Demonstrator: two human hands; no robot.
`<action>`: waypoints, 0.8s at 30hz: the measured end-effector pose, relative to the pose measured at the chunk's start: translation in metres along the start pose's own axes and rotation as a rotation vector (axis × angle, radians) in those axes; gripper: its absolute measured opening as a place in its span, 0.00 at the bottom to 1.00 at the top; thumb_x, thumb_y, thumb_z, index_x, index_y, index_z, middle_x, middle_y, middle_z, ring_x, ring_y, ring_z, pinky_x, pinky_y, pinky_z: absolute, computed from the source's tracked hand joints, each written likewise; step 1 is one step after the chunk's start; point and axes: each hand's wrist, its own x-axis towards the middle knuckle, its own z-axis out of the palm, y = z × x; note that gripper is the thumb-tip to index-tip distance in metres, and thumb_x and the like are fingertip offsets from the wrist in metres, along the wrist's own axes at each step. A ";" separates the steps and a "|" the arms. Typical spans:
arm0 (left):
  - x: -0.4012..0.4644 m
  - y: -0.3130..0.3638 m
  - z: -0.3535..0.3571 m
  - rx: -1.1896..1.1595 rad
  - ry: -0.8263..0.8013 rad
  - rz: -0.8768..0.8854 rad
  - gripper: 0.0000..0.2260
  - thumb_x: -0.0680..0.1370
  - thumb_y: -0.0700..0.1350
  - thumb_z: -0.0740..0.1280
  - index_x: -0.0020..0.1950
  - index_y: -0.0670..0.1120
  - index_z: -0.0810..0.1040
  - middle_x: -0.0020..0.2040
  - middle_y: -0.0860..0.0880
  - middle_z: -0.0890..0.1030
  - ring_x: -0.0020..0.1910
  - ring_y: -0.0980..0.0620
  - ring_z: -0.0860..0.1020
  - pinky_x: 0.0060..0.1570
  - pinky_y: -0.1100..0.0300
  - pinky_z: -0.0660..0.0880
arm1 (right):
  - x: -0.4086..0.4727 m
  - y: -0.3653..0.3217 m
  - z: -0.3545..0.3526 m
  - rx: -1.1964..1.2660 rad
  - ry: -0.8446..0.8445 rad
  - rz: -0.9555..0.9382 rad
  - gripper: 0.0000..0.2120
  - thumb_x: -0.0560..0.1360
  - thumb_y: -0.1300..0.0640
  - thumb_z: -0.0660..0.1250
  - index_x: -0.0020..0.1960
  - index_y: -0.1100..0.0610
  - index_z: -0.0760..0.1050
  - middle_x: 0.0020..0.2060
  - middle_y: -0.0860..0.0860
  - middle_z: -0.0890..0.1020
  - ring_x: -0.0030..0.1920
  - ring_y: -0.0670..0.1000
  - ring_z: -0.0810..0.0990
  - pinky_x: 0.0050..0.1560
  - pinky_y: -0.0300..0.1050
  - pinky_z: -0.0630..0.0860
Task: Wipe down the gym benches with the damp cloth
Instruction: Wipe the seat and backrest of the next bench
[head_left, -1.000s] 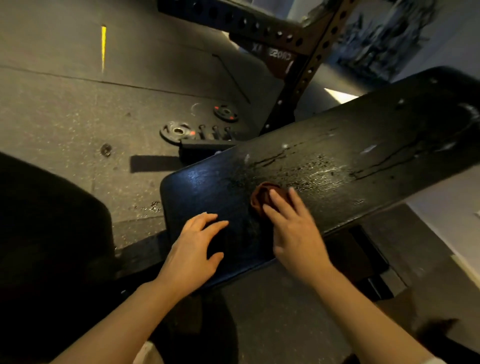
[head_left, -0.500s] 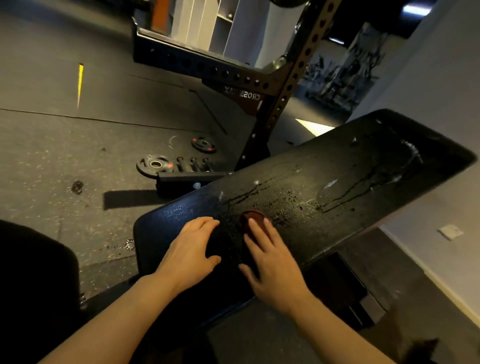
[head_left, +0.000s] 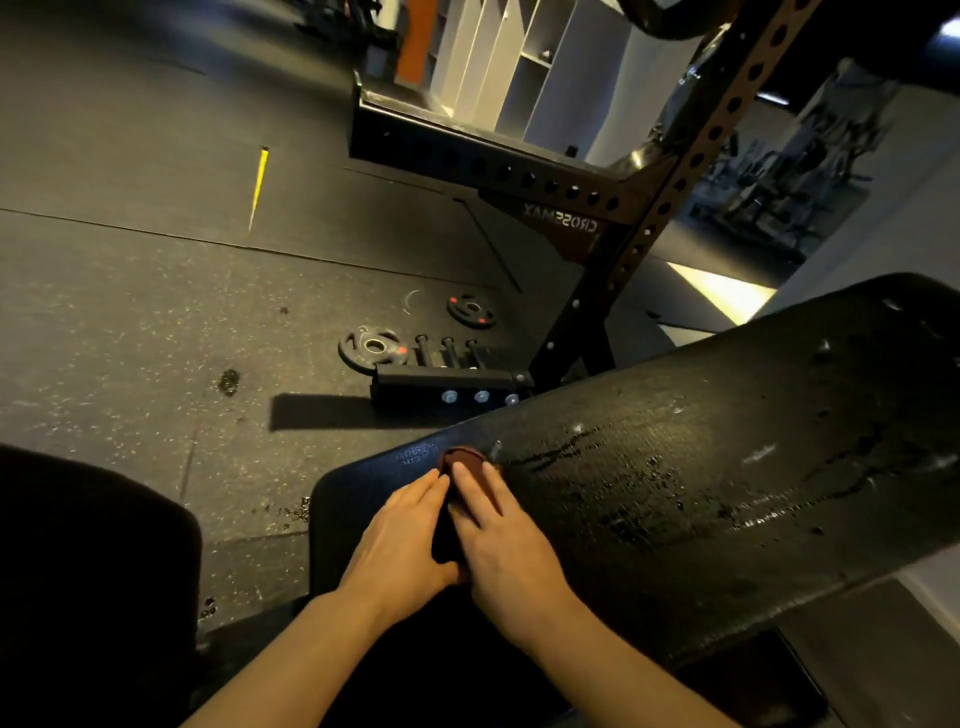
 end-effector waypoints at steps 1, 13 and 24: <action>0.002 0.000 -0.002 -0.009 -0.023 -0.015 0.46 0.70 0.56 0.74 0.79 0.50 0.49 0.79 0.53 0.52 0.77 0.54 0.51 0.75 0.58 0.53 | 0.007 0.006 -0.004 -0.038 -0.016 -0.050 0.34 0.77 0.51 0.63 0.78 0.58 0.53 0.79 0.53 0.46 0.77 0.56 0.39 0.77 0.50 0.39; 0.012 -0.005 0.001 0.169 -0.118 -0.056 0.50 0.68 0.65 0.72 0.79 0.51 0.46 0.80 0.53 0.46 0.78 0.55 0.49 0.76 0.51 0.44 | 0.037 0.023 -0.027 0.099 0.087 0.190 0.33 0.77 0.57 0.62 0.78 0.59 0.53 0.78 0.51 0.43 0.77 0.57 0.43 0.77 0.50 0.52; 0.007 -0.008 0.003 0.152 -0.109 -0.092 0.51 0.67 0.64 0.72 0.79 0.54 0.45 0.79 0.55 0.45 0.78 0.56 0.49 0.76 0.46 0.42 | 0.037 0.051 -0.034 0.056 0.176 0.330 0.32 0.75 0.58 0.64 0.77 0.56 0.58 0.78 0.53 0.48 0.77 0.57 0.49 0.76 0.49 0.54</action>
